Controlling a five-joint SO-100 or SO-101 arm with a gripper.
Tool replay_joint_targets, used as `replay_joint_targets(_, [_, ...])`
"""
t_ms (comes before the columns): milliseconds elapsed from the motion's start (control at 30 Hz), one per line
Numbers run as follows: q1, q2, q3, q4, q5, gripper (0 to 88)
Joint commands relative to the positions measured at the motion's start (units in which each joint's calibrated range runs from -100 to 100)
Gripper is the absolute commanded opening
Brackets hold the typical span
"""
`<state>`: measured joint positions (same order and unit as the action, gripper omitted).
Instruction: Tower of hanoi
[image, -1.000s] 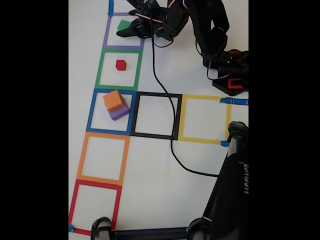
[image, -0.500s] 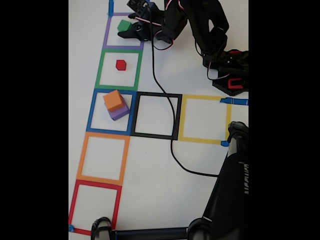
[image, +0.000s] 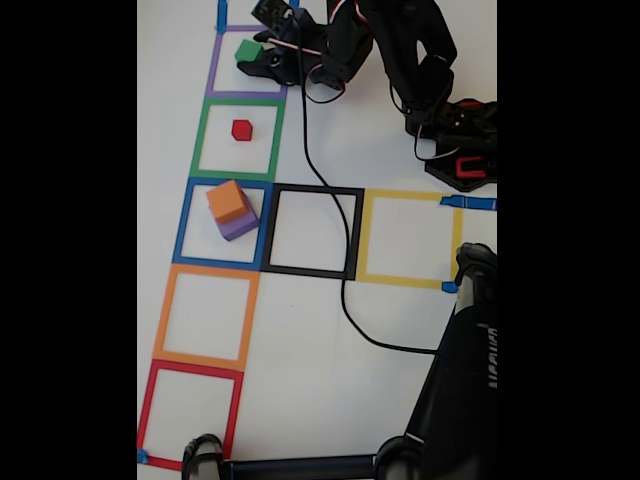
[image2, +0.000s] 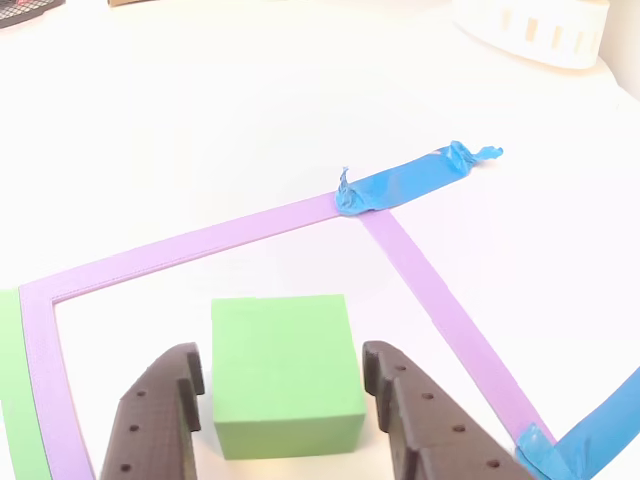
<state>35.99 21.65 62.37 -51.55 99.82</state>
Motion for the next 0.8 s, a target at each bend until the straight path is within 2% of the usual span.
replay_joint_targets(0, [-0.61,-0.38,-1.37,-1.08,0.18,12.2])
replay_joint_targets(533, [-1.37,-1.11,-1.74,0.38,0.18,7.9])
replay_joint_targets(633, [-1.85,-4.17,-1.37,3.05,0.18,7.6])
replay_joint_targets(767, [-2.52,-12.97,-0.83,12.77,0.18,6.8])
